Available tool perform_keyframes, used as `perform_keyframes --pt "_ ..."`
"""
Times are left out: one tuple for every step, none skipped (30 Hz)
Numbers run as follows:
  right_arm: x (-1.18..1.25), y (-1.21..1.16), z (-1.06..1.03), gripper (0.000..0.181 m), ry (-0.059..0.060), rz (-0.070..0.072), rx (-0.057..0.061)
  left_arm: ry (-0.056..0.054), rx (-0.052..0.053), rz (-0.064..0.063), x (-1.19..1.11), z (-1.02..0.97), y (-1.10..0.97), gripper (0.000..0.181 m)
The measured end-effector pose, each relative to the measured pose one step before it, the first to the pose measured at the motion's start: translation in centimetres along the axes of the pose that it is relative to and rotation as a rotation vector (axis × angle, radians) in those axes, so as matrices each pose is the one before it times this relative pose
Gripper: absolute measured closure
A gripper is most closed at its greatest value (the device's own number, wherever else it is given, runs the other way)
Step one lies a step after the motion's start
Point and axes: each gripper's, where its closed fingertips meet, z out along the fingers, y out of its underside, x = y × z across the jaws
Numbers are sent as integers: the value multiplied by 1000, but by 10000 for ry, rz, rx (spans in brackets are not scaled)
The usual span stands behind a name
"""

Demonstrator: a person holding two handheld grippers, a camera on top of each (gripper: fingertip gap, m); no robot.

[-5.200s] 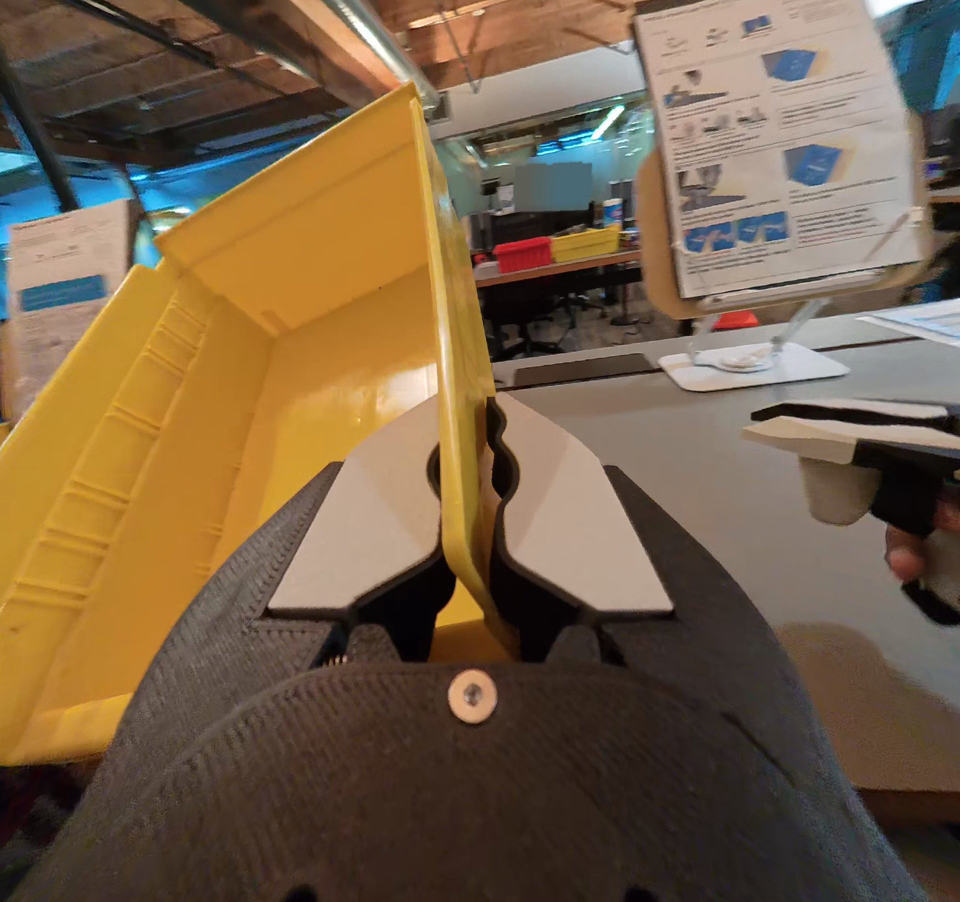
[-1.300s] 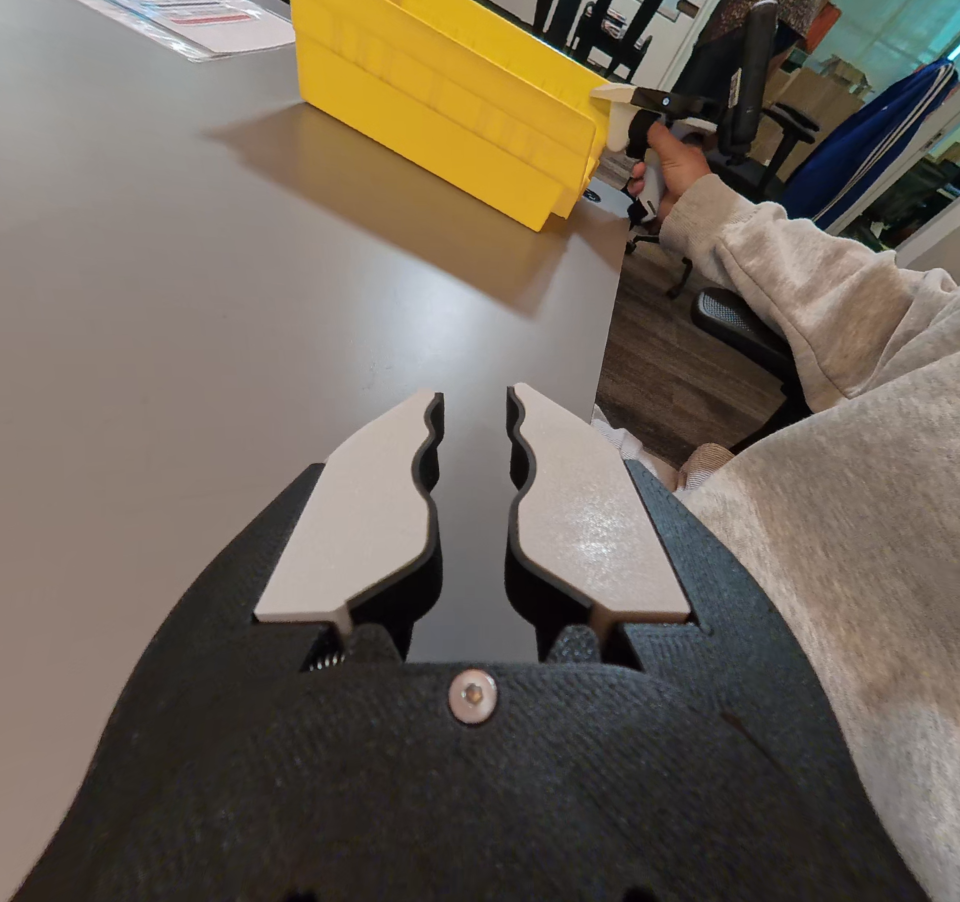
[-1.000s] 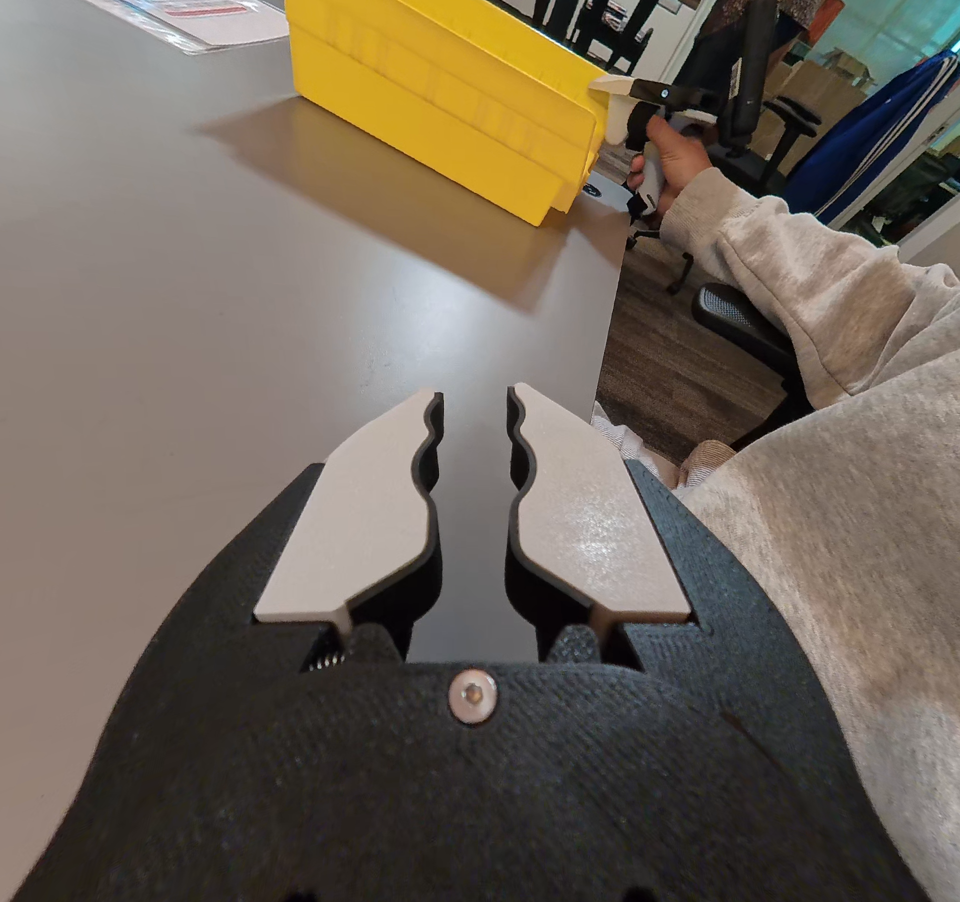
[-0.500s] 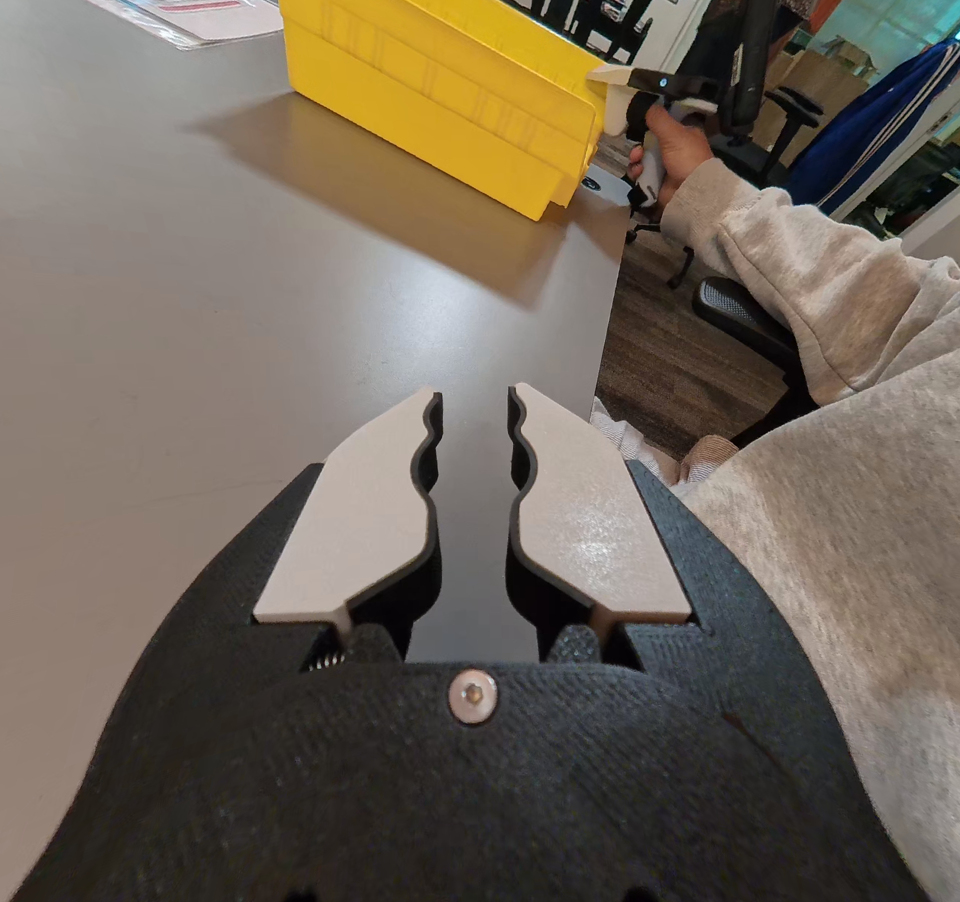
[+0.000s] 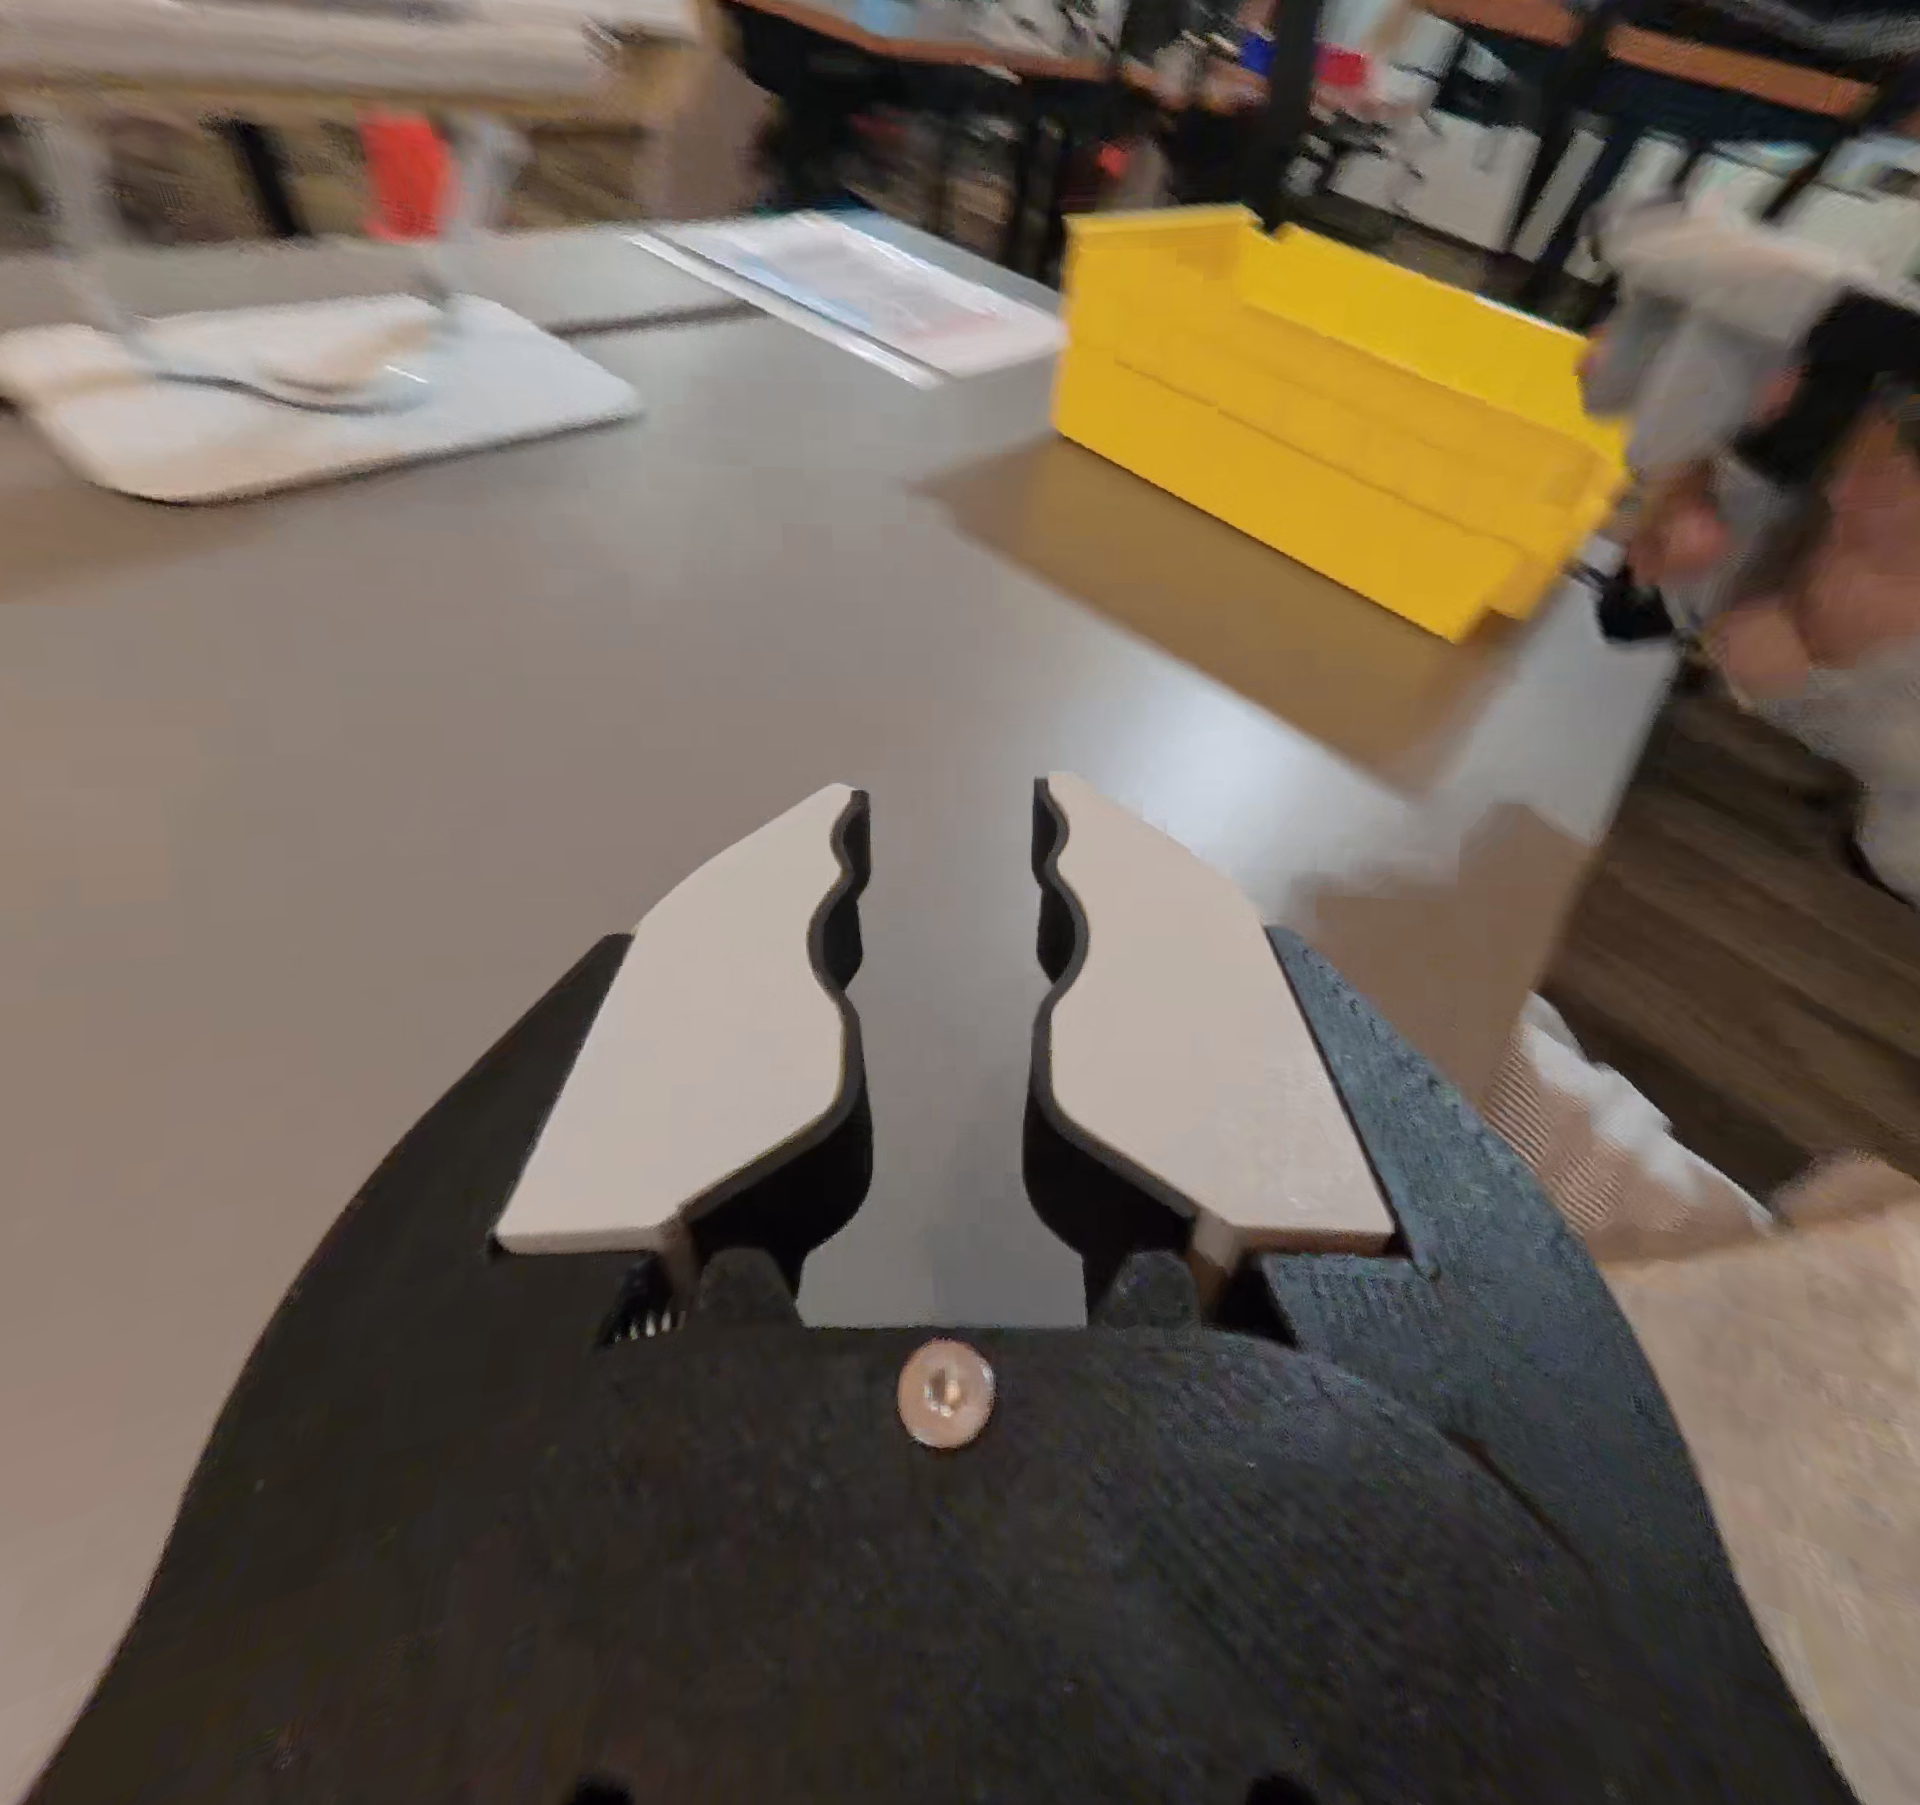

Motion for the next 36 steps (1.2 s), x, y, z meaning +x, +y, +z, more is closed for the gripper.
perform_keyframes --pt "-2353 989 1018 169 -754 -14 -341 -784 370 63 -1481 -1202 -1057 152" --pt "-2117 776 904 170 -746 76 -227 -910 462 102 -1688 -1358 -1183 153" --pt "-1818 627 751 170 -718 121 -155 -991 460 219 -1871 -1423 -1162 154" --pt "-1337 502 608 171 -583 136 -149 -1068 339 316 -2078 -1412 -959 153" --pt "-834 392 442 171 -403 128 -123 -1119 273 373 -2244 -1375 -750 152" --pt "-424 322 287 171 -285 116 -97 -1156 190 358 -2409 -1302 -433 149" --pt "-77 301 136 171 -177 111 -104 -1133 73 314 -2481 -1105 1 144" --pt "222 250 18 171 -39 114 -95 -1067 -65 280 -2474 -793 473 139" --pt "419 145 -60 171 57 131 -46 -884 -238 222 -2223 -382 947 133" --pt "415 -6 -132 171 49 158 33 -538 -394 187 -1656 67 1240 127" --pt "330 -144 -122 170 3 177 97 -208 -513 177 -1000 422 1380 123" --pt "280 -181 -88 170 -17 185 109 15 -572 102 -474 600 1333 120" --pt "225 -142 -39 170 -17 182 98 88 -480 58 -193 652 1106 119" --pt "166 -104 8 169 -29 178 80 107 -343 82 -20 594 870 122" --pt "82 -32 52 169 -57 179 47 17 -217 50 -53 457 640 126" --pt "5 18 69 169 -70 173 12 33 -149 92 27 308 509 134" --pt "-28 62 76 169 -65 139 -8 20 -119 128 20 214 430 144" --pt "-45 55 69 169 -46 77 -15 -62 -99 99 -114 144 370 147" --pt "-53 17 75 168 -23 11 -20 -90 -37 51 -207 36 206 152" --pt "-38 22 80 168 -8 -44 -25 -49 33 16 -217 -57 64 161" --pt "-53 60 123 168 -12 -63 -44 -23 51 -39 -232 -96 43 165" --pt "-65 119 140 168 -31 -43 -71 83 43 -108 -109 -76 84 164" --pt "-91 133 181 168 -53 -18 -80 130 13 -174 -60 -83 116 165" --pt "-111 122 173 168 -69 -8 -65 140 -4 -187 -42 -104 145 167" --pt "-110 86 160 168 -67 -15 -53 101 7 -163 -90 -126 118 168" --pt "-82 80 154 168 -57 -17 -50 -8 4 -68 -211 -155 87 170" --pt "-51 50 138 168 -48 -9 -38 -84 28 11 -309 -199 41 171" --pt "-41 5 109 168 -45 9 -12 -136 76 57 -380 -235 18 173" --pt "-28 -28 111 168 -49 32 9 -53 -14 97 -299 -225 161 175" --pt "-14 -10 106 168 -52 53 6 -70 -13 49 -353 -222 167 175" --pt "7 9 113 168 -50 69 -6 -116 10 -19 -434 -241 115 176" --pt "23 -10 124 168 -51 72 5 -77 1 -72 -440 -241 126 177" --pt "12 -31 114 168 -57 71 22 -18 4 -188 -422 -215 124 177" --pt "8 -34 124 168 -56 77 24 -19 3 -224 -492 -193 149 178" --pt "15 -28 130 168 -53 84 17 -37 -8 -177 -545 -188 188 178" --pt "-1 -7 132 168 -59 83 9 -9 29 -124 -509 -168 167 178"
